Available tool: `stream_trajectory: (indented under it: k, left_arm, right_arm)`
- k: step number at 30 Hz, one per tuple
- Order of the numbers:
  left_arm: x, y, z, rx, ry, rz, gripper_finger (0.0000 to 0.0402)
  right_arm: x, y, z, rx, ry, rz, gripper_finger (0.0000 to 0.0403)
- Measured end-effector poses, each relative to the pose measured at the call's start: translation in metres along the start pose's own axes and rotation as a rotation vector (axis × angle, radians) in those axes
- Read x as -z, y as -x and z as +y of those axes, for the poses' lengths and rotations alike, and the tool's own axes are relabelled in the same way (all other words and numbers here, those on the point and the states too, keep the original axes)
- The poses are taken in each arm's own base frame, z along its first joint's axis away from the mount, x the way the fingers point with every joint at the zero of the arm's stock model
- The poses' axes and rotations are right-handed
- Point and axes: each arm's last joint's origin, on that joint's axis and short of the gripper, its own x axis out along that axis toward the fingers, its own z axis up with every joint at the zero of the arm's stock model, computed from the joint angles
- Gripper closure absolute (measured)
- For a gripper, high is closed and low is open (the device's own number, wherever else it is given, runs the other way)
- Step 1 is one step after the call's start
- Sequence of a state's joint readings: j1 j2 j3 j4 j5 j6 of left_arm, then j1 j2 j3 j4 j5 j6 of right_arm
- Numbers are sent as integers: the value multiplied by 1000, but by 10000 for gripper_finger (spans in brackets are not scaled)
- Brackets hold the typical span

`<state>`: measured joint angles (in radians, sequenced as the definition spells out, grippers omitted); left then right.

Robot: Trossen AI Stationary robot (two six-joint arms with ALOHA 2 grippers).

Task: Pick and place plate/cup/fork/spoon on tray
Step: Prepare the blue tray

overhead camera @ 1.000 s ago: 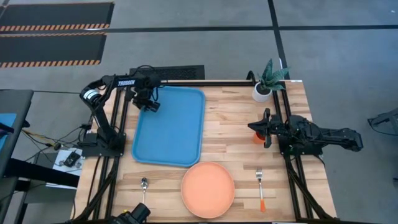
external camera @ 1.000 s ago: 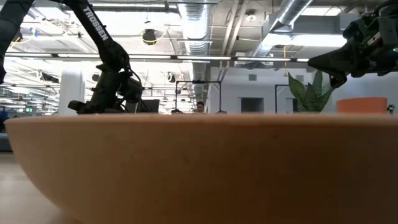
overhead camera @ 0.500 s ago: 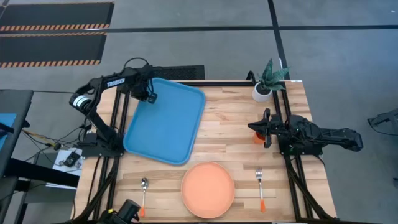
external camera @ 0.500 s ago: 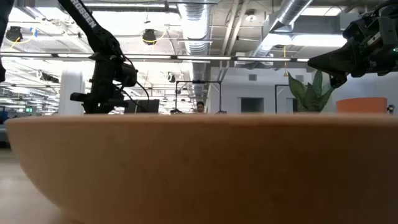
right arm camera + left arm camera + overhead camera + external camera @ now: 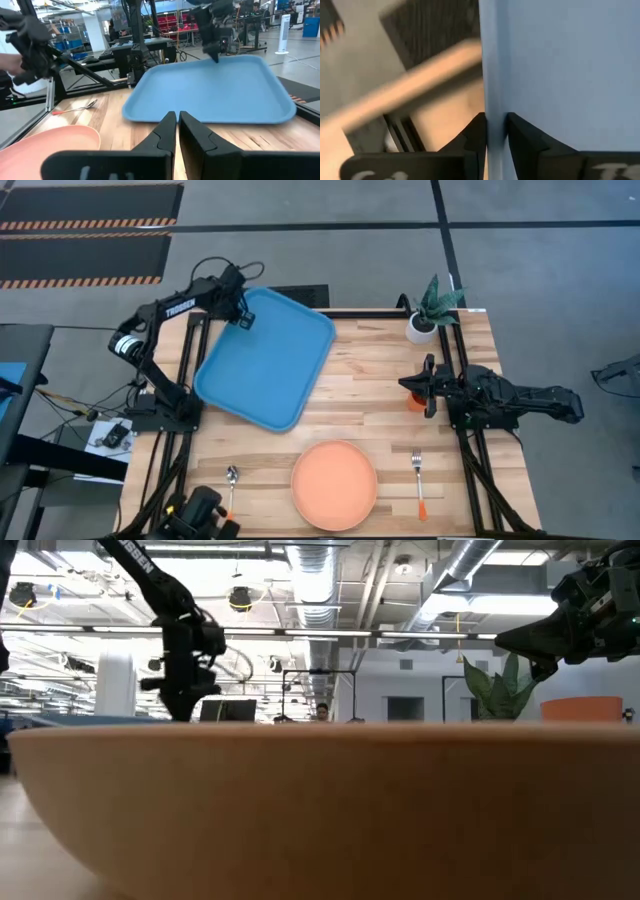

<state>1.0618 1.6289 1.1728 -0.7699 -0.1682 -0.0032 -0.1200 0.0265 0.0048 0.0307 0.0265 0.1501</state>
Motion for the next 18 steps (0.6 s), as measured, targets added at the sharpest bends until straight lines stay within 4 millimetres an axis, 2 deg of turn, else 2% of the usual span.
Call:
stream_trajectory:
  k: [7, 13, 18]
  left_arm:
    - [-32, 21, -5, 71, -240, -251, 368]
    - [-42, 22, -21, 125, -452, -369, 370]
    - [-47, 29, -37, 152, -552, -471, 371]
  right_arm:
    - [0, 0, 0, 0, 0, 0, 356]
    - [0, 0, 0, 0, 0, 0, 356]
    - [0, 0, 0, 0, 0, 0, 356]
